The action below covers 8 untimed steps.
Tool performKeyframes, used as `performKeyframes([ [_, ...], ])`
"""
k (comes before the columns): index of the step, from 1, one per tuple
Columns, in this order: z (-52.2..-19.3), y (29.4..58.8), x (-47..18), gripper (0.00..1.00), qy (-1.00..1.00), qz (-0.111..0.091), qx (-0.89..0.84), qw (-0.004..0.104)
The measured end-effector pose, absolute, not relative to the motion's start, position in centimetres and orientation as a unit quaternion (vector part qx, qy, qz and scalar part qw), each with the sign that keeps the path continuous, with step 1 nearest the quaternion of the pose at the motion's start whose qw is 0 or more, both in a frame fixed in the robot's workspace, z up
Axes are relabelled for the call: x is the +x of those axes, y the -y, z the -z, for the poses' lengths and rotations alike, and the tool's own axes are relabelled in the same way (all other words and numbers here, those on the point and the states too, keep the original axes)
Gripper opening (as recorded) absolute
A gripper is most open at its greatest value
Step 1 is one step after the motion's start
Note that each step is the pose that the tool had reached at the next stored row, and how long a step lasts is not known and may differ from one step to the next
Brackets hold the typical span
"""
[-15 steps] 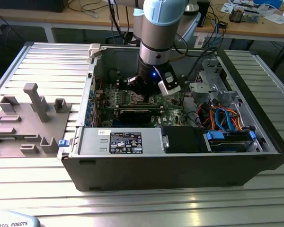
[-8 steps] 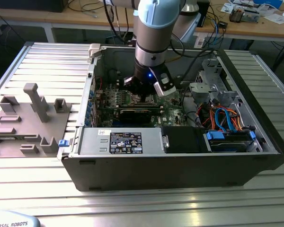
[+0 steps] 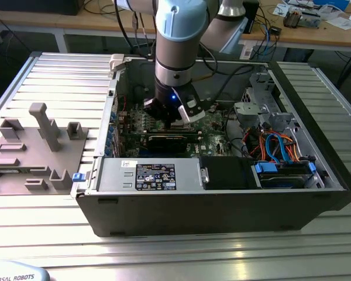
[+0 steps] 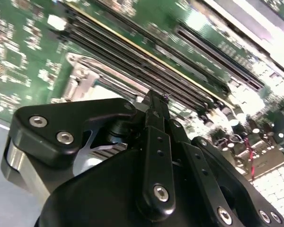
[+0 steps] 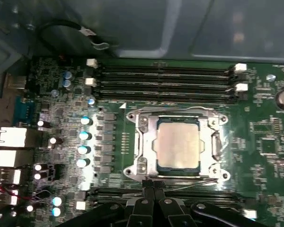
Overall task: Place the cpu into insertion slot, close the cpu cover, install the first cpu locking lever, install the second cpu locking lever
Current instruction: 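Install the second cpu locking lever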
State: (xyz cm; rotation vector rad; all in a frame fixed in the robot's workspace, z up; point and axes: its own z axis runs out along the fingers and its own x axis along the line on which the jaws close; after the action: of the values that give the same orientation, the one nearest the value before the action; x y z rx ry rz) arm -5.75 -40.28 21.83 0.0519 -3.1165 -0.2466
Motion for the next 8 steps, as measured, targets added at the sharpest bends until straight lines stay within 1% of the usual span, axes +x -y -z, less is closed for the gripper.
performKeyframes([
  [8, -21.0, 40.2, -7.4, 0.11, 0.997, 0.08, 0.017, 0.007],
])
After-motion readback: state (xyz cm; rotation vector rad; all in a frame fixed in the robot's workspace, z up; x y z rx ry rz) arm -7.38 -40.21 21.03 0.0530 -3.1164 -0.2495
